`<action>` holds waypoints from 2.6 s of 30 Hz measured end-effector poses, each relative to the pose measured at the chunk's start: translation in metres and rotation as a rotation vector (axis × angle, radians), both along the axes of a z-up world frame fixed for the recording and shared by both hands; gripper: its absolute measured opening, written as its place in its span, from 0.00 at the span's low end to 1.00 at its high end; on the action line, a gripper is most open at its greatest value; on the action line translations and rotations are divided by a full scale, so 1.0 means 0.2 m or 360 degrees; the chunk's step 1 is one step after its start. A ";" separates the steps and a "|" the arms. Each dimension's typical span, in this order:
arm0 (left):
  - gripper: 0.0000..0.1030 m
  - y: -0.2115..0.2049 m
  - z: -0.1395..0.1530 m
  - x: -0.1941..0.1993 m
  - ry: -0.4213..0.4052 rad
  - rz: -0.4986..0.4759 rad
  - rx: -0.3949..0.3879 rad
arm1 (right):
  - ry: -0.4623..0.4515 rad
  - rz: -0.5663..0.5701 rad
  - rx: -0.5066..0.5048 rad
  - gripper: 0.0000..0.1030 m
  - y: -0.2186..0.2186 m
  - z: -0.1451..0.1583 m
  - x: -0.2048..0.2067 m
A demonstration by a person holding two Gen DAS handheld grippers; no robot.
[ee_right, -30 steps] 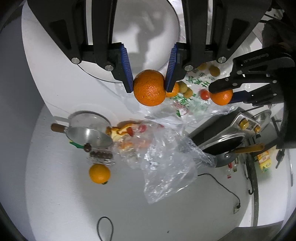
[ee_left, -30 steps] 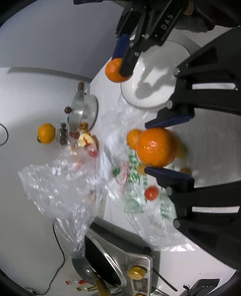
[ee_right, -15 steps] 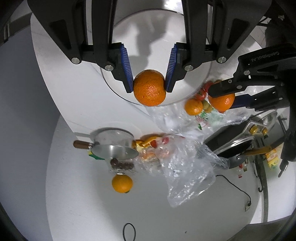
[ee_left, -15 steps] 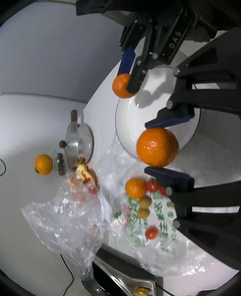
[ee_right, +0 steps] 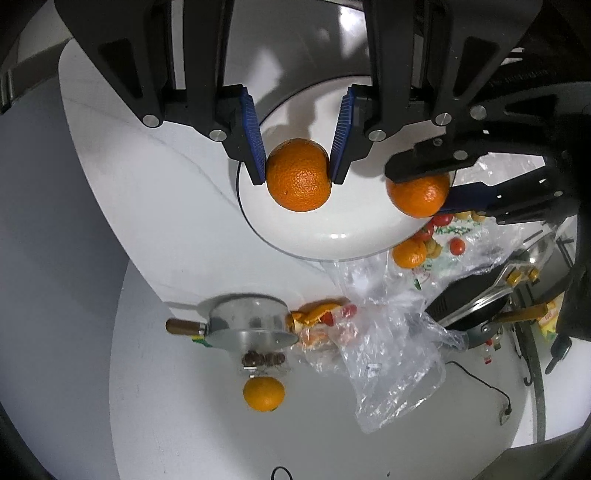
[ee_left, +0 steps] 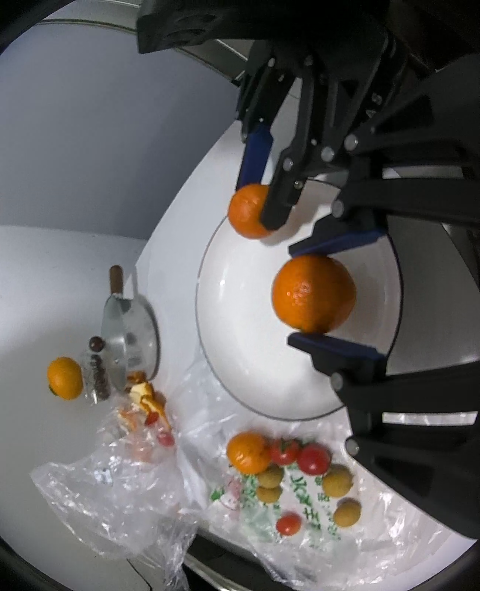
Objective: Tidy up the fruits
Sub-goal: 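Carry the orange in the left tool over the white plate while the right tool carries its orange, then open the left tool over the plate while the right tool releases its orange there, then move both tools back over the bag toward the small yellow fruits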
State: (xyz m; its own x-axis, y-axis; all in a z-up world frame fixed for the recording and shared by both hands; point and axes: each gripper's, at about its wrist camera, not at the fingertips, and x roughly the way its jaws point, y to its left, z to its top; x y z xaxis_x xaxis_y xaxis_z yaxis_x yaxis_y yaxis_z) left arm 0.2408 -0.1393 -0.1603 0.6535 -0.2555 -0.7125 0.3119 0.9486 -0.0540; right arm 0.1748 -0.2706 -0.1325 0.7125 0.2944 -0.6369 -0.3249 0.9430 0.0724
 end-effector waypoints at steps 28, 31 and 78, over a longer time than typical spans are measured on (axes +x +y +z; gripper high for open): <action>0.49 0.05 0.03 -0.07 0.0017 0.0012 -0.0106 | -0.0001 0.0049 -0.0005 0.37 0.02 0.01 -0.01; 0.49 0.10 0.05 -0.10 -0.0012 0.0033 -0.0116 | -0.0028 0.0049 -0.0017 0.37 0.04 0.04 -0.02; 0.49 0.93 -0.06 -0.04 0.0015 0.0467 -0.0043 | -0.0063 0.0255 -0.0129 0.37 0.72 0.15 0.11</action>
State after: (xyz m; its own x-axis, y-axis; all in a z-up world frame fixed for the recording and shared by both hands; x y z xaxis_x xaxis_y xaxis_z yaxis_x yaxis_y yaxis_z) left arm 0.2333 0.0476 -0.1716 0.6955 -0.0756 -0.7145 0.0241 0.9963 -0.0820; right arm 0.1969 -0.1260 -0.1018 0.6856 0.3551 -0.6355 -0.4725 0.8812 -0.0174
